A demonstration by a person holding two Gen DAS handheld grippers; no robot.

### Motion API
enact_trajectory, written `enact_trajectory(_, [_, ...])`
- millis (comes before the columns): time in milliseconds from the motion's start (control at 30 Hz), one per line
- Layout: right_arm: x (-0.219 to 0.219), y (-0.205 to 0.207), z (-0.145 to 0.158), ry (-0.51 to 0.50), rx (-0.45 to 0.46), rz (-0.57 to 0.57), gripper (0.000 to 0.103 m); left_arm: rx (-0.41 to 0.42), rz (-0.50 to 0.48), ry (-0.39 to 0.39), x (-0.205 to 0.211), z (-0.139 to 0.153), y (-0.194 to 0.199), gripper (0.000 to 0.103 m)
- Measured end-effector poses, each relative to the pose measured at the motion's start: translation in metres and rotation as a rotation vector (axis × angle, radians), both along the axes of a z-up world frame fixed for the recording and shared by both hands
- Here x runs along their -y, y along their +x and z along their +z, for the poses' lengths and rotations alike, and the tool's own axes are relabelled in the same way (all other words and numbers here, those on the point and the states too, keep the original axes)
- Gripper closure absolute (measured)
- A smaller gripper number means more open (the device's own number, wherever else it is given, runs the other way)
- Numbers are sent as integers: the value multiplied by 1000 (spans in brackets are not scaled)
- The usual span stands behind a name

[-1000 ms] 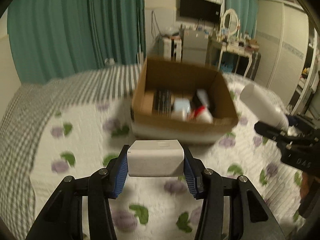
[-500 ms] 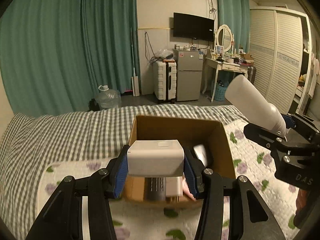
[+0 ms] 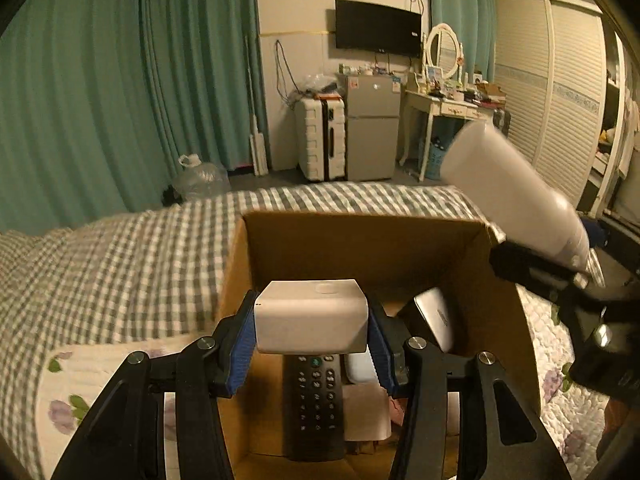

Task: Organize rigid objects
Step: 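Drop the white charger and lint roller into the box and open both grippers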

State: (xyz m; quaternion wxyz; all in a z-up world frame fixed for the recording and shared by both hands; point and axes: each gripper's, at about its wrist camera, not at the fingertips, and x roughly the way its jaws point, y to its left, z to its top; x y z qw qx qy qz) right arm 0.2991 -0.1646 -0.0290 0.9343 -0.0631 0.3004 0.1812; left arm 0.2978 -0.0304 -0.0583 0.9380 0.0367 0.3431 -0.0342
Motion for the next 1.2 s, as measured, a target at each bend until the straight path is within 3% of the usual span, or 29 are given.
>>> enact_trajectory(100, [2, 2, 0, -4, -1, -12, 38, 26, -15, 3, 3, 1, -7, 47])
enact_trajectory(167, [3, 4, 1, -7, -2, -17, 38, 40, -16, 30, 4, 7, -11, 40])
enact_trajectory(367, [2, 13, -4, -16, -18, -15, 38, 44, 23, 67, -4, 16, -19, 39])
enact_trajectory(800, [-26, 50, -51, -85, -118, 2, 35, 10, 80, 36, -18, 5, -13, 36])
enact_trajectory(1000, [-18, 42, -40, -55, -90, -30, 18, 19, 84, 36, -17, 11, -19, 35])
enact_trajectory(1200, [0, 16, -11, -18, -47, -54, 17, 39, 79, 48, -9, 34, -33, 35])
